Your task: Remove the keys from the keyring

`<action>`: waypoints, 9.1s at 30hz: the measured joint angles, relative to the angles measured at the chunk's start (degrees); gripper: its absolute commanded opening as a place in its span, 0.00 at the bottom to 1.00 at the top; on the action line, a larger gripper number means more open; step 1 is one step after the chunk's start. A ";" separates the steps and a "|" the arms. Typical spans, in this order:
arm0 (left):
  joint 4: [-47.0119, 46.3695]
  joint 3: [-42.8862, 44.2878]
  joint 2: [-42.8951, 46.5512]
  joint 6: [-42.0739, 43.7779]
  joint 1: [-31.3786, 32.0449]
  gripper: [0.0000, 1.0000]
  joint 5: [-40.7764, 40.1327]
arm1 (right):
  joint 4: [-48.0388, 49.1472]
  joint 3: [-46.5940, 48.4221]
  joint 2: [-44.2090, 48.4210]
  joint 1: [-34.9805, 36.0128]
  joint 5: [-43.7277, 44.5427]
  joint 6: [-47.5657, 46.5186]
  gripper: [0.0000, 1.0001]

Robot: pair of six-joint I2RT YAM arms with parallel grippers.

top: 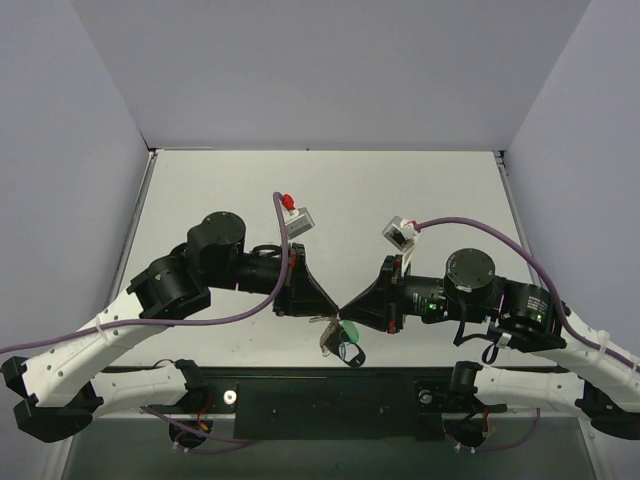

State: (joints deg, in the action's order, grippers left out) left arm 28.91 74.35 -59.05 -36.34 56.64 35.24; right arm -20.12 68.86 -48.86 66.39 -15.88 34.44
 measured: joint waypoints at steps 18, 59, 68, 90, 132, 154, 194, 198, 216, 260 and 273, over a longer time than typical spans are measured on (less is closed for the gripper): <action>-4.24 0.04 2.51 -4.48 0.20 0.29 -0.39 | 14.34 -10.25 7.23 2.49 0.61 1.55 0.00; -11.98 -2.89 8.74 -7.93 3.04 0.37 -1.55 | 42.49 -7.87 -2.75 -2.03 -31.21 11.72 0.00; -9.16 -3.02 12.96 -6.51 3.06 0.45 -10.32 | 47.06 -7.87 -4.66 -6.62 -34.07 16.24 0.00; -16.04 -8.13 15.85 -7.54 3.06 0.54 -11.54 | 48.06 -8.24 -4.72 -10.64 -31.26 16.70 0.00; -16.68 -6.97 9.73 -6.16 3.06 0.00 -11.06 | 42.23 -11.45 -0.76 -13.55 -23.56 14.58 0.00; -2.16 -0.07 8.68 1.79 3.28 0.00 -12.52 | 26.43 -8.70 1.66 -13.57 -21.44 7.37 0.56; 14.58 9.07 -3.93 11.58 3.28 0.00 -2.62 | -0.35 4.74 -5.38 -8.48 -19.87 -8.15 0.26; 14.58 9.07 -3.93 11.58 3.28 0.00 -1.95 | -0.35 4.74 -6.08 -8.09 -19.28 -8.33 0.10; 16.44 9.44 -3.82 11.10 3.28 0.46 -2.47 | 1.01 1.97 -5.09 -5.27 -16.39 -9.40 0.00; -8.74 -5.53 10.08 0.96 3.26 0.46 -18.51 | 30.34 -13.33 4.24 -5.22 -4.57 3.34 0.00; -8.57 -5.46 10.62 1.49 3.32 0.05 -17.49 | 31.91 -13.33 3.91 -5.62 -6.62 4.66 0.00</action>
State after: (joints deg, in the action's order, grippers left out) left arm 20.34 68.88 -48.42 -34.85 59.96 17.76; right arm 11.79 55.53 -44.95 60.77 -22.50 39.09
